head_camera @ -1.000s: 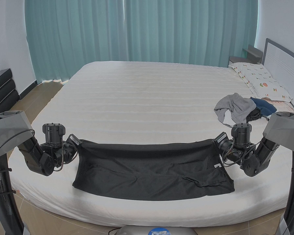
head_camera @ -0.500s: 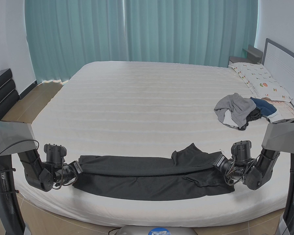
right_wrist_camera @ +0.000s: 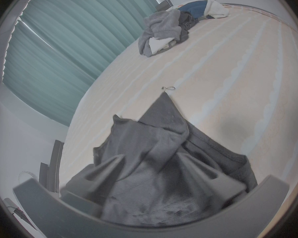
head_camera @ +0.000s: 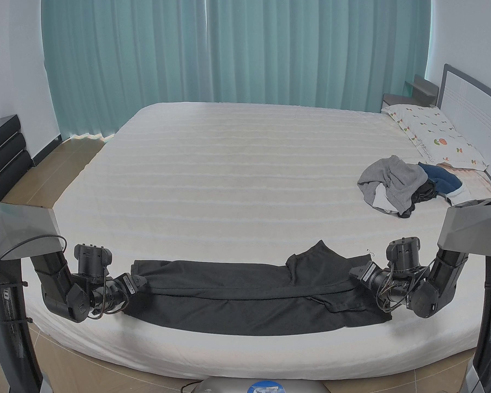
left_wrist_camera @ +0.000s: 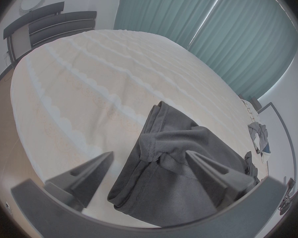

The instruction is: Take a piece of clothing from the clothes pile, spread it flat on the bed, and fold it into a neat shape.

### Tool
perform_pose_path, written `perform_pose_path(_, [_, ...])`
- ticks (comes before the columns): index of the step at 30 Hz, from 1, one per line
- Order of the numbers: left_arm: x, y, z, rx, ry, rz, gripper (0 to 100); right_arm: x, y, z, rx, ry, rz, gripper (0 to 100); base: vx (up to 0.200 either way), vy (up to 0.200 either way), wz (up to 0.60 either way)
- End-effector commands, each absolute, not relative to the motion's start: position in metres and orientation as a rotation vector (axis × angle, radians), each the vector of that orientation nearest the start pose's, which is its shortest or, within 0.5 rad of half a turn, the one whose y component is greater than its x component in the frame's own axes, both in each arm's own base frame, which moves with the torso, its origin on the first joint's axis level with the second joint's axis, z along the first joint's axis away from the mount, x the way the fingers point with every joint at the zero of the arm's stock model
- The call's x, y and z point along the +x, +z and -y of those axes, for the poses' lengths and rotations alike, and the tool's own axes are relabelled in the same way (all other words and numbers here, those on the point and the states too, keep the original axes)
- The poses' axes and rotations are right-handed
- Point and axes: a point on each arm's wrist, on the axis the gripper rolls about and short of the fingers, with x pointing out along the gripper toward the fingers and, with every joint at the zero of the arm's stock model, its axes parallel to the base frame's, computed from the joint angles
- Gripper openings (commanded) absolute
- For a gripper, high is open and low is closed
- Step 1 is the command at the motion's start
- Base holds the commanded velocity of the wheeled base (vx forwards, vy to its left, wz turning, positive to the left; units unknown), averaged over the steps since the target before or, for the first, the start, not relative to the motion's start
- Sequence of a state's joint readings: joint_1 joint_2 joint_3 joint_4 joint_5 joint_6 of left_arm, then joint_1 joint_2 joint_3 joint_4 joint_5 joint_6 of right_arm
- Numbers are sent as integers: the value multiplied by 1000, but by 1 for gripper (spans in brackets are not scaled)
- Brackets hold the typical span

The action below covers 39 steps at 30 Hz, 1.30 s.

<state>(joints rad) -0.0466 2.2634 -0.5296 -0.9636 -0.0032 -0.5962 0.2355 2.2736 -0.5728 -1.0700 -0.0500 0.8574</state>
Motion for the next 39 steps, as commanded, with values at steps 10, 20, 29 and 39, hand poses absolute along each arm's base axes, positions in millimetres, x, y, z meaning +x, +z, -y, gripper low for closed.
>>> perform_pose_path(10, [370,-5,4,-749,195,-567,100,356,5,-41,848,-75,-560,100,0,0,0])
perform_pose_path(20, [385,-28,11,-732,212,-658,100,369,-3,-38,906,-42,-605,100,0,0,0])
perform_pose_path(29, [398,-35,14,-699,198,-641,0,369,-2,-37,924,-45,-601,100,0,0,0])
perform_pose_path(39, [398,-36,11,-701,222,-628,0,384,-13,-29,918,-92,-628,100,0,0,0])
